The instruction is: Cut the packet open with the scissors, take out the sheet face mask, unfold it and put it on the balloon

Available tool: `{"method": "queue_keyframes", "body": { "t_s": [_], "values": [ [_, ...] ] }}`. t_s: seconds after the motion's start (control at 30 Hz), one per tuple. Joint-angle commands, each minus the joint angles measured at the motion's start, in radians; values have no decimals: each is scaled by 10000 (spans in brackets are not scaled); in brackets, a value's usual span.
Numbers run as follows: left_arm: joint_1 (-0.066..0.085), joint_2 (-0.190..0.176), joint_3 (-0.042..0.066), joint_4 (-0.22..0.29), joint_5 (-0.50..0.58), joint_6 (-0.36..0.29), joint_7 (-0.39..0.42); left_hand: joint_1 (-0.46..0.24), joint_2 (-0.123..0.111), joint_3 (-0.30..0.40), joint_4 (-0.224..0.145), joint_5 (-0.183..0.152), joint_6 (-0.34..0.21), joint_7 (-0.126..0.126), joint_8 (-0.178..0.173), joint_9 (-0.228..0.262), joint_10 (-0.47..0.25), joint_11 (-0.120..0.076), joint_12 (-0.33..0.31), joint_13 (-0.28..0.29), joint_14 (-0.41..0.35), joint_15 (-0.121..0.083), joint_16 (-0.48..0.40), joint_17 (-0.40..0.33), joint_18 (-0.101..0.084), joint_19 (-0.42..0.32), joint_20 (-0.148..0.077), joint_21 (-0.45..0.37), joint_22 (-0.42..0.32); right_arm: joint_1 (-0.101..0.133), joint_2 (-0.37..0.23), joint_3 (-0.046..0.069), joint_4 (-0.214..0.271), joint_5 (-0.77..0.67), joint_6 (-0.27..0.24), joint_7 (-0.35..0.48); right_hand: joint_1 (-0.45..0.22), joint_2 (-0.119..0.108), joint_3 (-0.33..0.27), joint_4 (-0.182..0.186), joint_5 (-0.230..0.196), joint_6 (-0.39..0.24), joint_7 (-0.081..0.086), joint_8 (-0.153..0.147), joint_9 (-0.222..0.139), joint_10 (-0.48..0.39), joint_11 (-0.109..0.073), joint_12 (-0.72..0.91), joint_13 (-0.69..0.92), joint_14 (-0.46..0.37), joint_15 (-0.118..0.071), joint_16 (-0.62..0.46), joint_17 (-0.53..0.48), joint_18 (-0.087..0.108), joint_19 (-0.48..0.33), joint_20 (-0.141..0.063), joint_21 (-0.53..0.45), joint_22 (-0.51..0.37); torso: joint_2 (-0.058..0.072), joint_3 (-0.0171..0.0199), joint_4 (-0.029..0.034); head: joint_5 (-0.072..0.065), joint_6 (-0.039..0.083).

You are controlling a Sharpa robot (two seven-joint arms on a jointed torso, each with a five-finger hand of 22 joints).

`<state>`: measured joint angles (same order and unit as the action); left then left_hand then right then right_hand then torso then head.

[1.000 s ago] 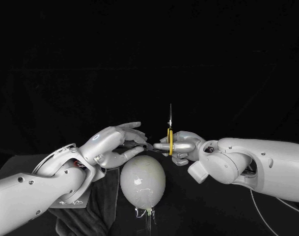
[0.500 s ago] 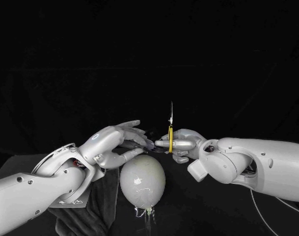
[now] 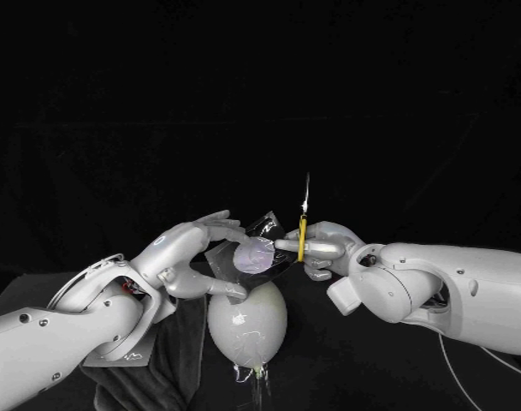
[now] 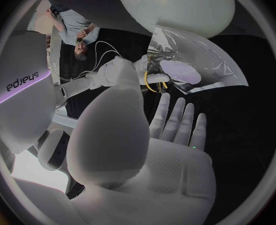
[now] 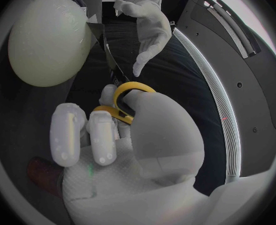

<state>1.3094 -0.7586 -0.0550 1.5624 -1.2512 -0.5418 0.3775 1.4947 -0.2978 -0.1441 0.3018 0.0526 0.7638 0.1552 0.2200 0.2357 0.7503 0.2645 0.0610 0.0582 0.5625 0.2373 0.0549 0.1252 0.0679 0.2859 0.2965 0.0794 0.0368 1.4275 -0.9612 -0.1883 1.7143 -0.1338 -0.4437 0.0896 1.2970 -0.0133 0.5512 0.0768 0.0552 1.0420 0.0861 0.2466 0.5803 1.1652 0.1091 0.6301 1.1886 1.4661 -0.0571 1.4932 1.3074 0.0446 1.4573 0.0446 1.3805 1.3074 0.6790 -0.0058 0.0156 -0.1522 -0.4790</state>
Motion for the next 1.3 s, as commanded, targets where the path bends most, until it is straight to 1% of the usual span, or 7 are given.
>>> {"method": "queue_keyframes", "body": {
  "t_s": [0.03,0.4,0.67,0.7,0.83,1.13,1.3],
  "values": [
    [17,-70,10,33,824,199,-701,-135,-18,-136,7,28,-141,-9,-104,-39,-149,1,-69,-21,-165,-2,-58,-42,-119,-78,9,-74,-11,5,-35,10,52,-165,-230,457,-117,1,1014,-967,-23,73,-58,47,28,3232,-1124,3699,-17,668,-86,59,645,13,76,15,40,1679,4,-1,-6,16,50],
    [15,-358,1,-114,4369,504,-1262,-271,-77,-688,8,43,-720,-18,-349,-209,-985,116,-122,-72,-851,114,-108,-198,-109,-4,8,-62,12,4,-286,16,273,-481,-429,886,-153,-13,1055,-1011,-36,75,-63,71,66,3240,-1130,3727,16,671,-91,65,661,-2,109,10,97,1712,-10,16,-2,71,140],
    [-36,-331,-30,-531,9190,407,-1251,64,-23,-459,12,83,-1265,183,-569,-365,-1449,148,-124,-80,134,105,129,25,154,2221,-61,753,384,7,-405,134,371,-597,-555,1325,-161,-18,1065,-1025,-40,73,-65,77,76,3244,-1131,3751,36,672,-93,68,669,-7,121,9,117,1724,-20,39,-2,187,298],
    [-50,-318,-37,-596,9651,421,-1247,58,55,-315,-17,50,-1255,362,-570,-360,-1091,-609,-46,-31,297,69,176,64,208,2404,-57,837,412,12,-401,157,357,-579,-573,1352,-169,-23,1088,-1051,-40,66,-66,84,93,3243,-1133,3735,32,677,-95,76,688,-12,134,6,140,1737,-30,44,-4,195,327],
    [-119,-256,-62,-891,11554,666,-1281,26,262,-224,5,50,-1275,338,-569,-353,-841,-1050,-42,-18,1067,-29,431,237,453,3363,-88,1189,522,70,-321,263,204,-487,-671,1461,-171,-24,1098,-1063,-40,64,-67,87,99,3244,-1134,3738,37,675,-96,72,678,-10,130,5,131,1734,-53,49,-12,208,397],
    [-285,-7,-88,-1479,14393,1956,-1303,-258,340,-332,7,65,-2002,918,-806,-536,216,-364,64,59,2207,-363,793,461,1002,4796,-63,1599,558,371,115,455,-332,-333,-833,1677,-184,-26,1138,-1106,-39,53,-67,99,126,3252,-1135,3777,74,679,-99,80,696,-16,144,1,156,1749,-34,18,24,363,644],
    [-348,193,-87,-1754,15250,3440,-903,-756,342,-366,13,52,-2200,714,-855,-567,284,-684,38,47,1607,-285,579,313,771,3149,-37,852,197,423,547,506,-728,-316,-840,1733,-191,-26,1160,-1128,-39,47,-66,104,139,3254,-1136,3787,87,680,-100,82,699,-15,141,0,150,1748,-13,7,16,552,738]
  ]
}}
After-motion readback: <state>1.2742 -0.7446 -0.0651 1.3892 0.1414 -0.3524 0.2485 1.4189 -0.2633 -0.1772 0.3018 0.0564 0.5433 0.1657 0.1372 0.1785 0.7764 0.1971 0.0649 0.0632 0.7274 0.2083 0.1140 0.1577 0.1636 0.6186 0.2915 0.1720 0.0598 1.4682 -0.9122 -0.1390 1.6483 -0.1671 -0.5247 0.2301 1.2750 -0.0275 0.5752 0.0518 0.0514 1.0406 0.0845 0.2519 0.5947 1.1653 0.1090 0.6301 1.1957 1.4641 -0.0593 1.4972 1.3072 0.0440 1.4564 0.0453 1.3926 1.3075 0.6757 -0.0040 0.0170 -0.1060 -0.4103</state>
